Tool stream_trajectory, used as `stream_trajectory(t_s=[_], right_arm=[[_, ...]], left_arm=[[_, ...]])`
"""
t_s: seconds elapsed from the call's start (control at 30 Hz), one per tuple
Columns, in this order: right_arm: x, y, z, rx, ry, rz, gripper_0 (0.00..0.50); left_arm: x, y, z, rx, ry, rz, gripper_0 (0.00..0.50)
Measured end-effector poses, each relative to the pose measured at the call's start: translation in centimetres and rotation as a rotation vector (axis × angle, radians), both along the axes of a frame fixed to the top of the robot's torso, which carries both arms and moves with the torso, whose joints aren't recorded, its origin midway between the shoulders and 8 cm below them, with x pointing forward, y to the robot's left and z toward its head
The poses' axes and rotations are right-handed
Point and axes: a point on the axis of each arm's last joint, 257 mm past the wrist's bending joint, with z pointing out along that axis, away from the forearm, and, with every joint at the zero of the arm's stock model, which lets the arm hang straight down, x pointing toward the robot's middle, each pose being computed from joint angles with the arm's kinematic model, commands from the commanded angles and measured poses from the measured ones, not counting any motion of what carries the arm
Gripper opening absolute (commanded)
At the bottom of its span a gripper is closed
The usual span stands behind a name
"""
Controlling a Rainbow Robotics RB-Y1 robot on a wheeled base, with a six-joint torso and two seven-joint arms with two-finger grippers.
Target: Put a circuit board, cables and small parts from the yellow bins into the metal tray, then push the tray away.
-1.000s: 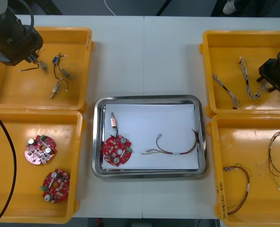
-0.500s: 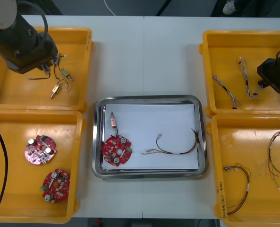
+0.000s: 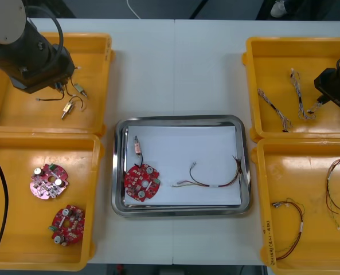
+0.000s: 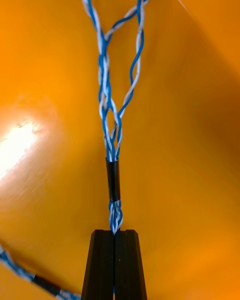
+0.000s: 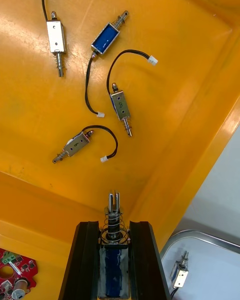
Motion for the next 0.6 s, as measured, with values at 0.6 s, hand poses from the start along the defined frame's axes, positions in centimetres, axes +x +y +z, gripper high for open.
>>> stream_trajectory(t_s=[0.6], right_arm=[[-3.8,4.1,11.0,-0.008,0.096,0.218,0.000]], left_arm=[[0.0,-0.1,0.0,-0.001,-0.001,-0.003,0.000]])
